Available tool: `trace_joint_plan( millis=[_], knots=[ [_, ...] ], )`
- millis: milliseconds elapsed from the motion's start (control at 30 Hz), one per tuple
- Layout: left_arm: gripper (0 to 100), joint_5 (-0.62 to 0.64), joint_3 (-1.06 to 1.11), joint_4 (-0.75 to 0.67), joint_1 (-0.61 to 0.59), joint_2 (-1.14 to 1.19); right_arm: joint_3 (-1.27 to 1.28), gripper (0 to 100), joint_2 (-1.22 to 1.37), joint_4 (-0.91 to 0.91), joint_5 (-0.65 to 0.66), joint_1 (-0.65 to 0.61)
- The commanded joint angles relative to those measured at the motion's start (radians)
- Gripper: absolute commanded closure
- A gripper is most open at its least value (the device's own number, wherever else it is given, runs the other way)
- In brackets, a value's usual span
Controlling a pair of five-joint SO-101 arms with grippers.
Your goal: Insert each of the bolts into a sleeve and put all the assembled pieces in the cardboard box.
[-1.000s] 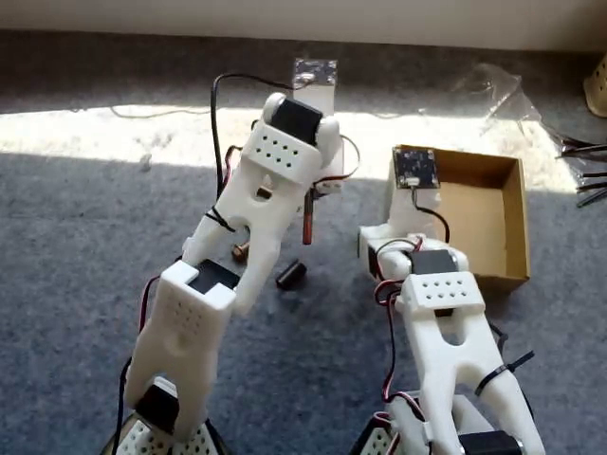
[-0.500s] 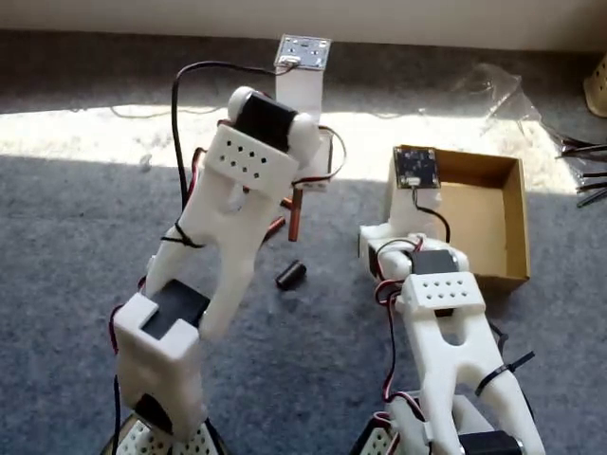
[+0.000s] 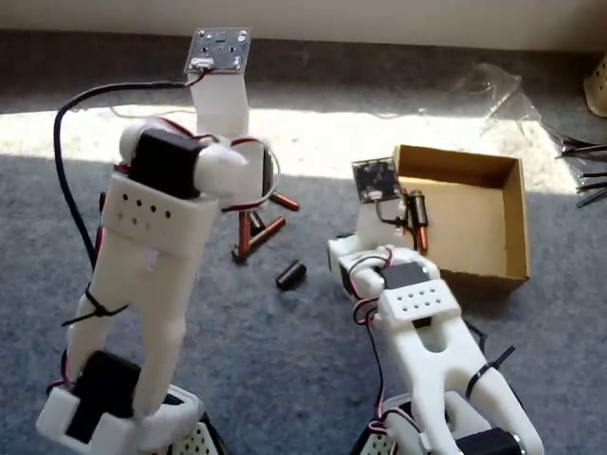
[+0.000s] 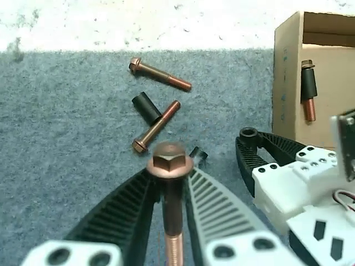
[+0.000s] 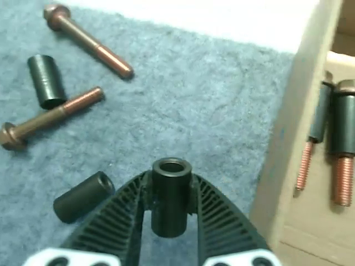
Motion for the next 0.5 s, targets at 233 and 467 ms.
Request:
trace_joint_plan(
  millis=[233,467],
  knots=[
    [99,-0.081,0.222,-0.034,-0.019,-0.375,-0.062,99.4,-0.035,-0.027,-0.002,-0.116],
    [99,-0.235,0.432,-0.167,-0.019,-0.584,-0.191,99.4,-0.036,-0.022,-0.002,-0.117]
  ],
)
